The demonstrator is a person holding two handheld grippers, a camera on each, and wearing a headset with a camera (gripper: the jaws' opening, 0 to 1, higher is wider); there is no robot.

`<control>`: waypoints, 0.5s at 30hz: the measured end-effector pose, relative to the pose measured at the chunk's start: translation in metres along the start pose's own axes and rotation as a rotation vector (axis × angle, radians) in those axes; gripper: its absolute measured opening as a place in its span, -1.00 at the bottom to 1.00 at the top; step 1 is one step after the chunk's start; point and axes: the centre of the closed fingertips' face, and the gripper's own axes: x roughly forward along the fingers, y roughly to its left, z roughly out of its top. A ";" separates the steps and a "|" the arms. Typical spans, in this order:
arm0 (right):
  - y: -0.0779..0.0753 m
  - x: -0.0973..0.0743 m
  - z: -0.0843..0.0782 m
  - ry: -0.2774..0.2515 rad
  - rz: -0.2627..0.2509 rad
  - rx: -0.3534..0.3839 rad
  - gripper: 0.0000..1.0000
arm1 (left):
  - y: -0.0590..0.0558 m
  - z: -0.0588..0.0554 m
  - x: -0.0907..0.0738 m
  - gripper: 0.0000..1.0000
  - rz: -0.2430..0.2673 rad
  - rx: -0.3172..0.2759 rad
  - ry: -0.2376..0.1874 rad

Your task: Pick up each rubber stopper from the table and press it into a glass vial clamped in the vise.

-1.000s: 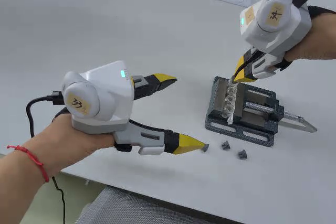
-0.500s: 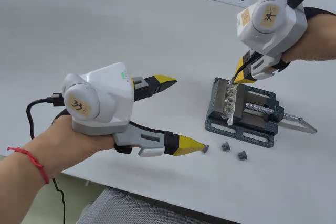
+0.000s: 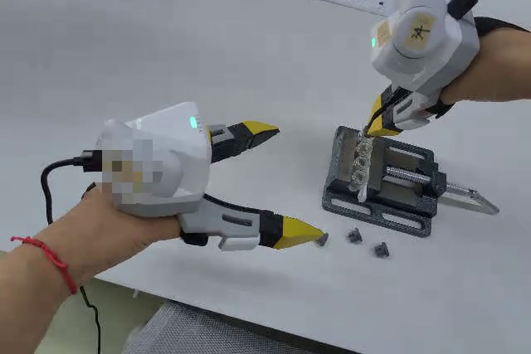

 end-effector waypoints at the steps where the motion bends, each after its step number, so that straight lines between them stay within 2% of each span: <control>1: -0.001 0.000 0.000 0.003 0.002 0.006 -1.00 | 0.000 0.000 0.000 0.61 0.000 0.001 0.000; 15: -0.001 0.002 -0.002 0.012 -0.001 -0.013 -1.00 | 0.000 0.000 -0.003 0.60 0.005 -0.001 -0.003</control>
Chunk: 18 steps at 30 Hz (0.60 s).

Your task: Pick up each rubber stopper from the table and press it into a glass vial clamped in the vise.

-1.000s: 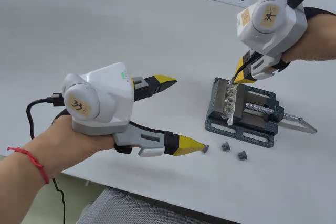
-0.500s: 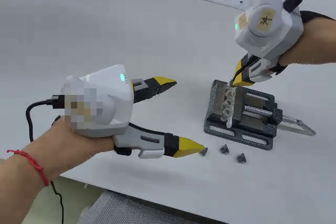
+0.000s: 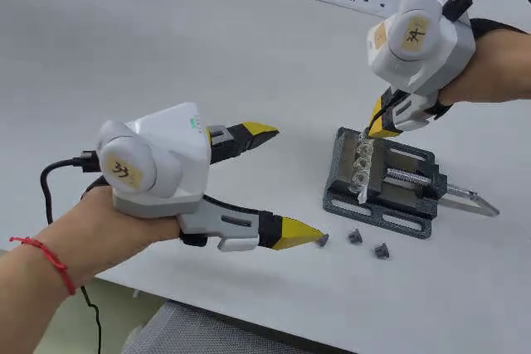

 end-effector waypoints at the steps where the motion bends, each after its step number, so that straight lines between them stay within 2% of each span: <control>1: 0.000 0.000 0.000 0.001 -0.003 -0.001 -1.00 | 0.000 0.000 0.000 0.60 0.000 0.000 -0.001; 11: 0.000 0.000 0.000 -0.009 -0.015 0.008 -1.00 | -0.002 0.005 0.000 0.61 -0.001 0.014 -0.004; 13: 0.002 0.000 0.001 0.004 -0.027 -0.024 -1.00 | -0.003 0.007 0.000 0.61 -0.002 0.018 -0.006; 14: 0.002 -0.001 0.001 -0.003 -0.025 -0.016 -1.00 | -0.004 0.007 -0.001 0.61 -0.003 0.019 -0.005; 15: 0.002 -0.001 0.001 -0.017 -0.027 0.056 -1.00 | -0.004 0.008 -0.002 0.61 -0.002 0.027 -0.001; 18: 0.002 -0.002 0.001 -0.019 -0.037 0.035 -1.00 | -0.003 0.010 -0.006 0.61 0.005 0.029 -0.005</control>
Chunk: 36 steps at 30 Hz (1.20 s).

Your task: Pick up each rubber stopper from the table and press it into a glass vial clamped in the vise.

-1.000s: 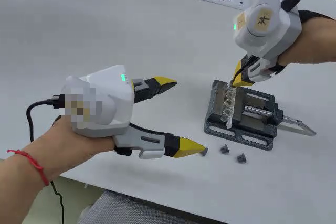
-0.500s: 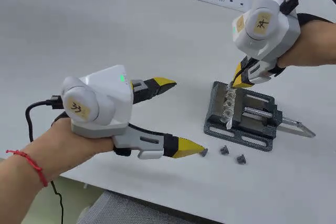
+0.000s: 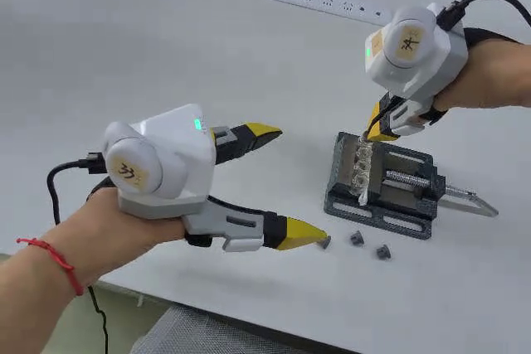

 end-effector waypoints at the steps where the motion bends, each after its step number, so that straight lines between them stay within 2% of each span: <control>1: -0.001 0.000 0.000 -0.005 -0.001 0.016 -1.00 | 0.000 0.000 -0.001 0.61 0.003 0.001 0.000; 7: -0.004 0.001 0.000 -0.028 -0.001 0.033 -0.99 | -0.001 0.001 -0.002 0.61 0.011 0.005 0.001; 21: -0.004 -0.001 0.001 -0.040 -0.008 0.029 -0.99 | -0.001 0.002 -0.004 0.61 0.018 0.006 0.004; 24: -0.007 -0.002 0.000 -0.048 -0.030 0.032 -0.91 | 0.000 0.001 -0.005 0.61 0.021 0.005 0.003; 26: -0.004 -0.003 0.000 -0.055 -0.011 0.045 -0.86 | 0.001 0.001 -0.005 0.61 0.021 0.006 0.003; 36: 0.001 -0.012 -0.009 -0.081 -0.031 0.061 -0.82 | -0.002 0.000 -0.004 0.60 0.016 0.007 0.007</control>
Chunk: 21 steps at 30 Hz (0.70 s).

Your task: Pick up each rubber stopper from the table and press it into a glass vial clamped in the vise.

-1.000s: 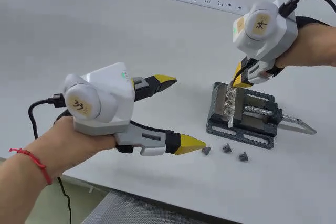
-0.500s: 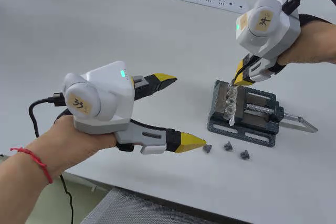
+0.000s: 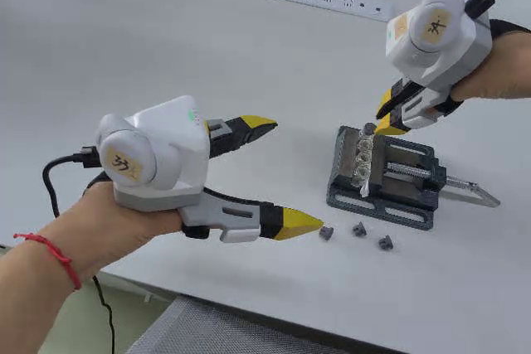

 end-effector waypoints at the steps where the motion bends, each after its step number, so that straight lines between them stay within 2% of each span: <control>1: -0.001 -0.001 0.000 -0.009 -0.004 0.006 -0.81 | -0.001 0.000 0.000 0.60 -0.002 0.001 0.000; 13: 0.001 -0.019 -0.002 -0.088 -0.045 0.050 -0.69 | -0.003 0.002 0.001 0.62 -0.013 0.012 0.009; 21: 0.008 -0.035 -0.004 -0.174 -0.092 0.093 -0.58 | -0.005 0.006 0.000 0.62 -0.014 0.024 0.018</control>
